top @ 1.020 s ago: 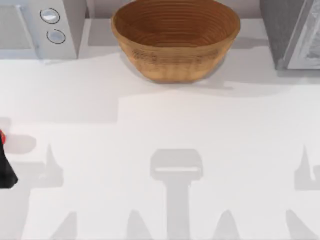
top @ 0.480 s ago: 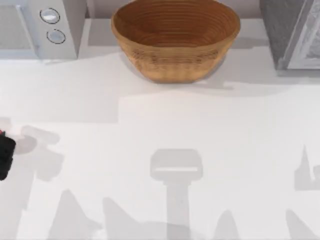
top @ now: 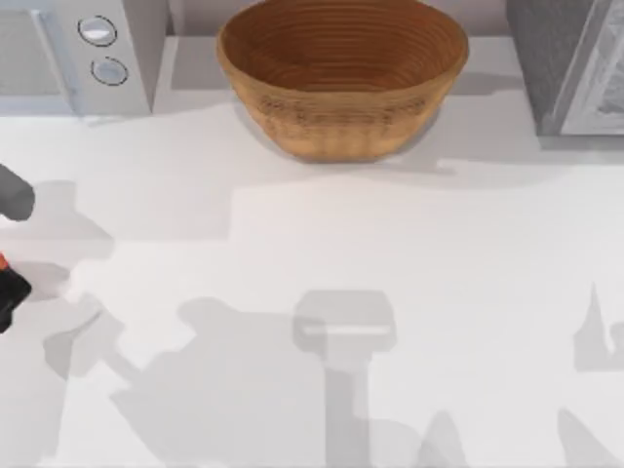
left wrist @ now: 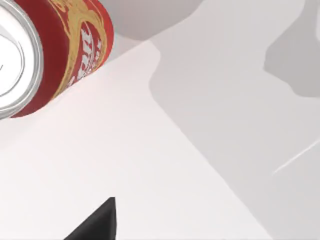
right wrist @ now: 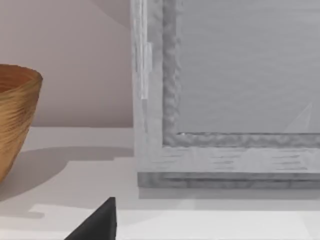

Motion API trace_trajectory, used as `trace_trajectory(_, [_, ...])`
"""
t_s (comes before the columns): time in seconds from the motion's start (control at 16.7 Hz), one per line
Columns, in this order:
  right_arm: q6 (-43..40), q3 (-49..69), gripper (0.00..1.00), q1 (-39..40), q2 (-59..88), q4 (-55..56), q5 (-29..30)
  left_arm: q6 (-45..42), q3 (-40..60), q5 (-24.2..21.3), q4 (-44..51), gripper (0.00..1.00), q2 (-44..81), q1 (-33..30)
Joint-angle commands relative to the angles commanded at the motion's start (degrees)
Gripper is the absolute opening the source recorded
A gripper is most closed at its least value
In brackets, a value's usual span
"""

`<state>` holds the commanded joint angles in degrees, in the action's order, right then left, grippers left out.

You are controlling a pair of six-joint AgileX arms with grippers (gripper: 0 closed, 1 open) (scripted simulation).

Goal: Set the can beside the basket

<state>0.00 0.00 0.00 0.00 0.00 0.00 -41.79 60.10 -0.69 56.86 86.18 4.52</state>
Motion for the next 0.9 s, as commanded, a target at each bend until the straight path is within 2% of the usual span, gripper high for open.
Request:
trace_trajectory(0.24, [0.0, 0.0, 1.00, 0.0, 0.0, 0.0, 0.0, -7.1, 16.2, 0.0, 9.1, 1.00, 15.3, 2.2])
trace_trajectory(0.48, [0.0, 0.0, 1.00, 0.0, 0.0, 0.0, 0.0, -12.0, 28.6, 0.4, 12.7, 1.00, 23.7, 3.8])
trace_trajectory(0.9, [0.0, 0.0, 1.00, 0.0, 0.0, 0.0, 0.0, -13.5, 32.0, 0.6, 13.3, 1.00, 25.7, 4.3])
